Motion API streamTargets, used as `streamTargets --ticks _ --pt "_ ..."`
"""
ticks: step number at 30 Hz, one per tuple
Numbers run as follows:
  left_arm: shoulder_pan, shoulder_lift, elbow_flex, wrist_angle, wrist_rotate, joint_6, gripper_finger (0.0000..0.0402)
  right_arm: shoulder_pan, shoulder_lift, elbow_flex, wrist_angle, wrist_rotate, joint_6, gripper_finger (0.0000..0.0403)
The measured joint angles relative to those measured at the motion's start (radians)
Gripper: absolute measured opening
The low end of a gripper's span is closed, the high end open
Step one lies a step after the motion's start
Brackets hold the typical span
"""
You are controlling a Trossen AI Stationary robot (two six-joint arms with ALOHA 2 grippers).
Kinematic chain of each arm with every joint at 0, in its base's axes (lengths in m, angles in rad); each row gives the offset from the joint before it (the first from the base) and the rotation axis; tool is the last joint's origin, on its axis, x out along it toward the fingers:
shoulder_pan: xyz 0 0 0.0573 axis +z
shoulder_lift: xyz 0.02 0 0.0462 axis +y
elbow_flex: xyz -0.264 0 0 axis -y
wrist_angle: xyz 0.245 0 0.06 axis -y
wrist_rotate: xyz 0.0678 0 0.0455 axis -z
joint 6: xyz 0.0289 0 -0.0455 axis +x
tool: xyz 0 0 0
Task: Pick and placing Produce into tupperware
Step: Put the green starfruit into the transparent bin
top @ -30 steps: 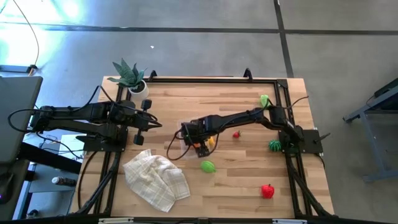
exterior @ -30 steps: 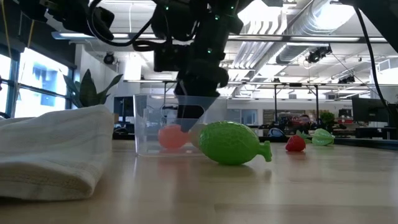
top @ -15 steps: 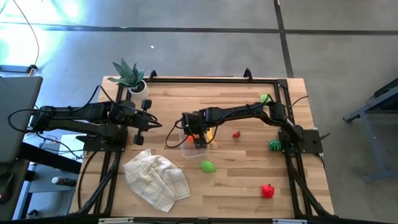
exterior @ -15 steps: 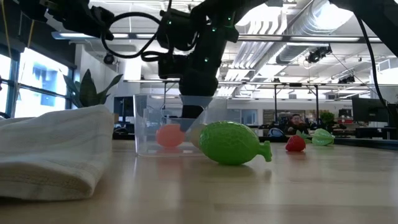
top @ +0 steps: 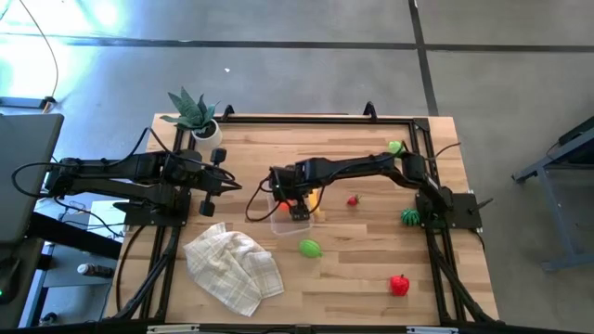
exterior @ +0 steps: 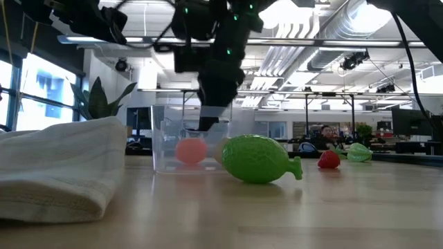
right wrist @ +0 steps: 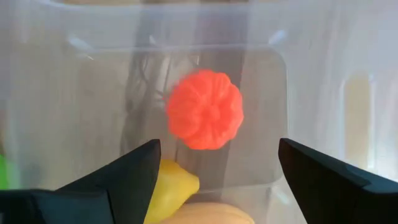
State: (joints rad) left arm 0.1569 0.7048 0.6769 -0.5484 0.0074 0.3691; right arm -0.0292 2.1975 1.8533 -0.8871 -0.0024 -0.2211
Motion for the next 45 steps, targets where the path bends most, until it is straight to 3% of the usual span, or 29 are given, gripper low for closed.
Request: streamTargets --ticks 5,16,30,45 --pt "0.000 0.000 0.000 0.000 0.000 0.000 0.0003 -0.004 -0.002 0.070 0.017 -0.016 -0.050 0.0316" --pt "0.000 0.000 0.000 0.000 0.000 0.000 0.0003 -0.091 0.000 0.021 -0.065 -0.050 -0.012 0.0316" --pt "0.000 0.000 0.000 0.000 0.000 0.000 0.0003 -0.048 0.000 0.021 -0.223 -0.026 0.136 0.0316" --pt "0.000 0.000 0.000 0.000 0.000 0.000 0.0003 0.011 0.000 0.021 -0.199 -0.037 0.198 0.0316"
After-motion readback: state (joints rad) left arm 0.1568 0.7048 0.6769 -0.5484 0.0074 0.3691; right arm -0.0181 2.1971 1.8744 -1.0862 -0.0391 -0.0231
